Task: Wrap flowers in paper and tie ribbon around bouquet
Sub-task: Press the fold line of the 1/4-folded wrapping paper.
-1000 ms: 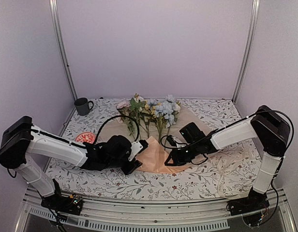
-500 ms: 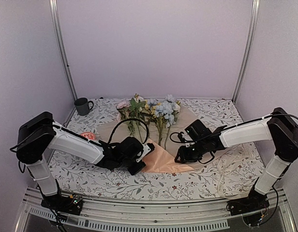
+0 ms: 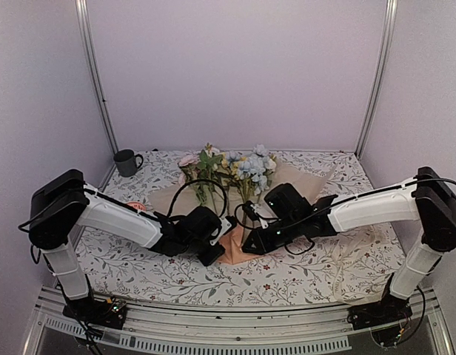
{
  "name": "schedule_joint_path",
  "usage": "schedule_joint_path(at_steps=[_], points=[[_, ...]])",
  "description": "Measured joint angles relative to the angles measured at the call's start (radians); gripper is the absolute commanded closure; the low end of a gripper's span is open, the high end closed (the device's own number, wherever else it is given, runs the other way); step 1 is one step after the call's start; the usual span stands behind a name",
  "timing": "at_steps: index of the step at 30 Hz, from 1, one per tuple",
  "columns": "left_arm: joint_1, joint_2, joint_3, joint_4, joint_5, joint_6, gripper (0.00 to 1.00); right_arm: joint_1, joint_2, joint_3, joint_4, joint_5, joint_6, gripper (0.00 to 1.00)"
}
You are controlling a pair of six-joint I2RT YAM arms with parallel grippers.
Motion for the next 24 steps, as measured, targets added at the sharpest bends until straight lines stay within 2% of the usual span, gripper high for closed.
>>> schedule_joint_path(at_steps=[6, 7, 9, 12, 15, 19, 22, 24], points=[[0.004, 0.000, 0.001, -0.002, 0.010, -0.014, 0.52, -0.035, 0.037, -0.048, 0.016, 0.016, 0.060, 0.82], [0.005, 0.000, 0.001, -0.002, 0.011, -0.014, 0.53, -0.039, 0.019, -0.060, 0.002, 0.038, 0.070, 0.82], [0.006, 0.001, 0.002, -0.002, 0.014, -0.014, 0.52, -0.051, -0.052, -0.089, -0.044, 0.093, 0.093, 0.72], [0.006, 0.002, 0.003, -0.002, 0.015, -0.013, 0.53, -0.088, -0.198, -0.141, -0.105, 0.174, 0.127, 0.68], [0.007, 0.003, 0.005, -0.005, 0.016, -0.013, 0.53, -0.152, -0.333, -0.197, -0.171, 0.251, 0.150, 0.68], [0.008, 0.004, 0.007, -0.007, 0.017, -0.011, 0.53, -0.209, -0.379, -0.214, -0.293, 0.333, 0.156, 0.72], [0.008, 0.006, 0.011, -0.008, 0.018, -0.010, 0.53, -0.184, -0.386, -0.198, -0.327, 0.331, 0.116, 0.74], [0.008, 0.008, 0.013, -0.010, 0.018, -0.010, 0.52, -0.135, -0.409, -0.194, -0.271, 0.256, 0.072, 0.74]])
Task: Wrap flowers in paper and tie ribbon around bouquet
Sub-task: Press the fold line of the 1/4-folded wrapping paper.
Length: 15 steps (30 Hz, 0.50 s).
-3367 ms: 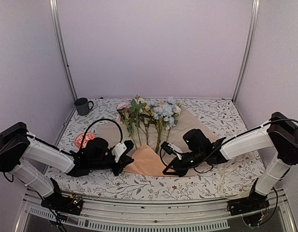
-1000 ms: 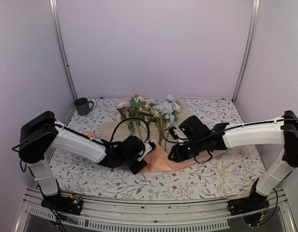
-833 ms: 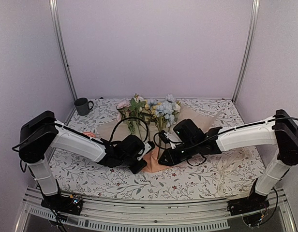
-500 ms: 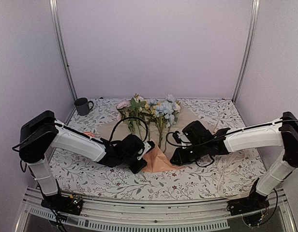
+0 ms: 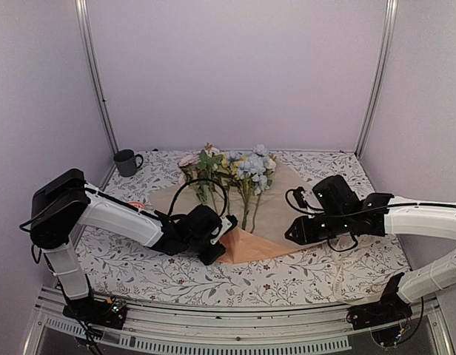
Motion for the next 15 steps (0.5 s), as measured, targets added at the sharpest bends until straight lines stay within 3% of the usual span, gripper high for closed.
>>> schedule_joint_path(at_steps=[5, 10, 15], points=[[0.001, 0.000, 0.000, -0.002, 0.000, -0.006, 0.52, 0.085, 0.021, -0.011, 0.409, -0.399, -0.063, 0.80], [0.008, 0.000, 0.000, -0.002, 0.013, -0.019, 0.52, 0.093, 0.196, -0.009, 0.646, -0.498, -0.039, 0.80], [0.011, -0.001, 0.000, -0.004, 0.017, -0.038, 0.52, 0.087, 0.382, 0.037, 0.661, -0.443, -0.013, 0.85]])
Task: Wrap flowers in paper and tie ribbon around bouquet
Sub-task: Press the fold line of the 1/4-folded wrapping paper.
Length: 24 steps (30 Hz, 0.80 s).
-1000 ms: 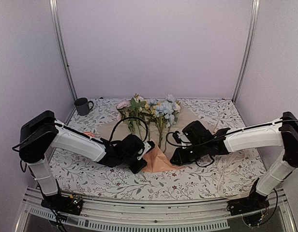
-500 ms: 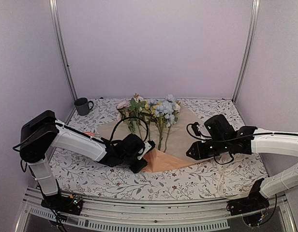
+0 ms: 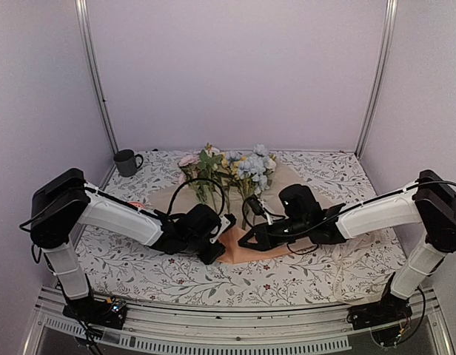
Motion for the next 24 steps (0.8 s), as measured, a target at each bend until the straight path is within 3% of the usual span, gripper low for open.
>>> schedule_joint_path(at_steps=[9, 24], points=[[0.031, -0.010, -0.001, -0.033, 0.000, -0.045, 0.52, -0.101, 0.011, -0.089, -0.090, 0.210, 0.116, 0.87], [0.062, -0.012, 0.021, -0.106, -0.006, -0.097, 0.46, -0.098, -0.090, -0.217, -0.202, 0.334, 0.186, 0.88]])
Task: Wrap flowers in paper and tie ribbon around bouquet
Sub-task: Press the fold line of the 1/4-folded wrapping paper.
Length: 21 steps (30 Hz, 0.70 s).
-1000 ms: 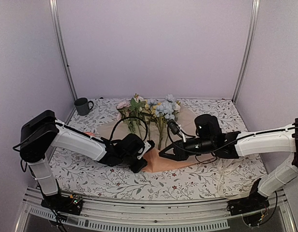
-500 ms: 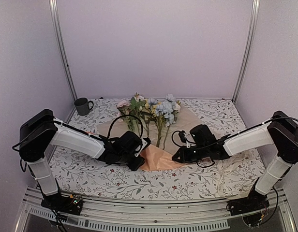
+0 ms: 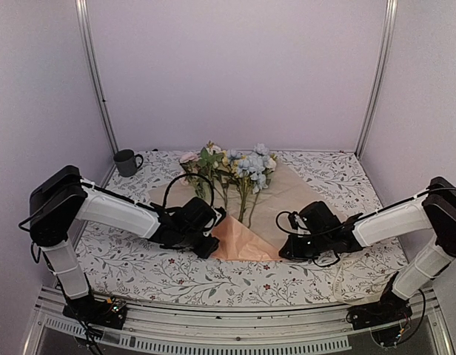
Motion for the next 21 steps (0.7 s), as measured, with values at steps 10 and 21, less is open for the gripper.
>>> schedule_joint_path(at_steps=[10, 21], points=[[-0.045, 0.000, 0.127, -0.210, -0.044, 0.084, 0.47, 0.000, -0.040, -0.022, -0.039, 0.000, 0.002, 0.88], [-0.059, 0.032, 0.250, -0.223, 0.075, 0.158, 0.49, 0.003, -0.084, -0.023, -0.095, -0.005, 0.010, 0.85]])
